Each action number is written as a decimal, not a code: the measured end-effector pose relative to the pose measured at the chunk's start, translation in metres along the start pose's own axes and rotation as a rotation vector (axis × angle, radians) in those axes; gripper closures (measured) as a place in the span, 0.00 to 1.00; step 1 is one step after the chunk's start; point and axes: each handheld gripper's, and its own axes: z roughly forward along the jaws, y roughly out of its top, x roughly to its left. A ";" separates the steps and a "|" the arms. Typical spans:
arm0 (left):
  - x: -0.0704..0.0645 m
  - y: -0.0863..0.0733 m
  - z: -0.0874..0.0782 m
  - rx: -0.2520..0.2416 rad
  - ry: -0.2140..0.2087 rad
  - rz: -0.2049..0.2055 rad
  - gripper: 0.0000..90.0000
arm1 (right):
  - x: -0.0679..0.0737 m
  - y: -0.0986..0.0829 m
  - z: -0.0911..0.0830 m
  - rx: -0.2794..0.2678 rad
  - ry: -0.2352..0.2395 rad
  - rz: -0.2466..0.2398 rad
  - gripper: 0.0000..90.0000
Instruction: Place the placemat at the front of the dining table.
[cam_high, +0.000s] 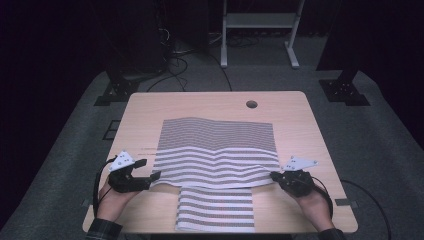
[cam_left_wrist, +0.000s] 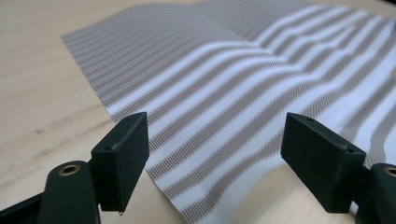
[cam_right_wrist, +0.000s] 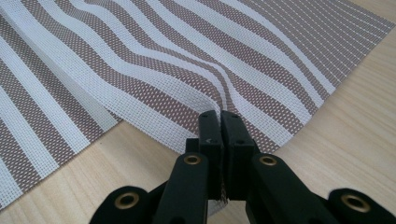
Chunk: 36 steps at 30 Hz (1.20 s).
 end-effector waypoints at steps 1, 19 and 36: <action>-0.002 -0.003 0.001 0.014 -0.005 0.009 0.25 | 0.000 0.000 0.000 0.000 0.000 0.000 0.98; -0.010 -0.022 0.026 0.201 -0.021 0.102 0.59 | 0.000 0.000 0.000 0.001 0.001 0.008 0.98; -0.012 0.000 0.029 0.183 -0.012 0.123 0.99 | -0.006 0.003 -0.006 -0.032 -0.015 0.018 0.98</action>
